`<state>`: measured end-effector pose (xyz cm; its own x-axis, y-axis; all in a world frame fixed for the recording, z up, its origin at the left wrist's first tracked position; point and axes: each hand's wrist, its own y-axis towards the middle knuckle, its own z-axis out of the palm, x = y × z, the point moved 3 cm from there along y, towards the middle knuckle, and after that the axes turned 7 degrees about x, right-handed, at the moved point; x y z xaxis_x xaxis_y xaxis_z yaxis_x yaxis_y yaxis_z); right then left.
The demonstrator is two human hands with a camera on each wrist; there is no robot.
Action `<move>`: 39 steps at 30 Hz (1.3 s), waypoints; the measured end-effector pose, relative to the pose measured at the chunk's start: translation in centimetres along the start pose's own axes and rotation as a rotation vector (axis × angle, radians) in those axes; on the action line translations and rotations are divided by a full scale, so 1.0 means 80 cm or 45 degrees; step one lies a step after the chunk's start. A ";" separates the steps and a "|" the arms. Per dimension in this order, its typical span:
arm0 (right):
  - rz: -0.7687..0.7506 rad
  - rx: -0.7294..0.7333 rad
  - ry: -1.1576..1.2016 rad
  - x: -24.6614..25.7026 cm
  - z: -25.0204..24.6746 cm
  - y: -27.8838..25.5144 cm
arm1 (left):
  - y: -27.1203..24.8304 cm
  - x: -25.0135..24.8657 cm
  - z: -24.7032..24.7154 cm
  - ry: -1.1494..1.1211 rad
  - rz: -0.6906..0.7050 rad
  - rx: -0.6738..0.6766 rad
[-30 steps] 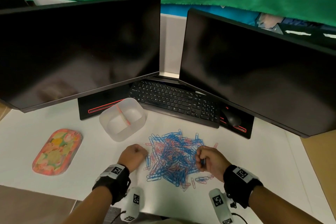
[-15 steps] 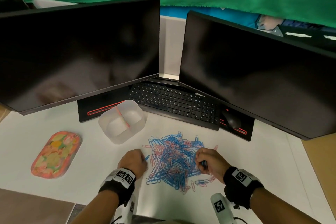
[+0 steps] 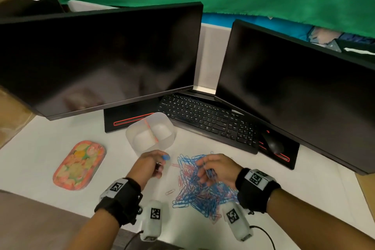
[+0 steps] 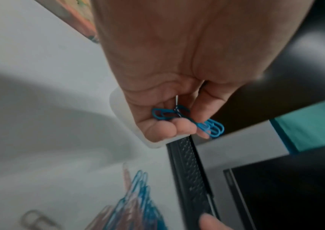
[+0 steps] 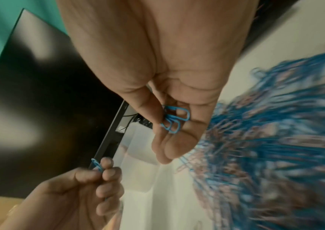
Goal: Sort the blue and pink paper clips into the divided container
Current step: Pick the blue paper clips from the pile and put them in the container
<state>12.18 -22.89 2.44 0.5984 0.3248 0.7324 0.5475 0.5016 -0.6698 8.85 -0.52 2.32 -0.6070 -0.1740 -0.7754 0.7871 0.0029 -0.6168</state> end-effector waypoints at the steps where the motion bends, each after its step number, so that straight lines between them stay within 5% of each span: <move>1: 0.006 0.029 -0.034 0.014 0.010 0.009 | -0.003 -0.010 -0.003 -0.084 0.010 -0.006; 14: -0.049 0.070 -0.404 0.170 0.134 0.128 | 0.020 -0.082 -0.067 0.024 0.024 -0.281; 22: -0.143 -0.065 -0.707 0.182 0.124 0.127 | 0.034 -0.098 -0.075 0.174 0.004 -0.302; 27: -0.180 -0.146 -0.463 0.162 0.085 0.101 | 0.033 -0.102 -0.072 0.295 0.096 -0.339; 35: -0.202 -0.287 -0.885 0.050 -0.008 0.019 | 0.016 -0.051 -0.003 0.982 0.309 0.059; 39: -0.117 -0.214 -1.044 -0.022 -0.028 -0.014 | 0.007 0.007 0.033 1.382 0.295 0.302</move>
<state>11.80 -25.82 1.65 -0.0315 0.8008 0.5982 0.6920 0.4493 -0.5650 9.25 -3.23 1.87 -0.1275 0.7526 -0.6461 0.8235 -0.2827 -0.4918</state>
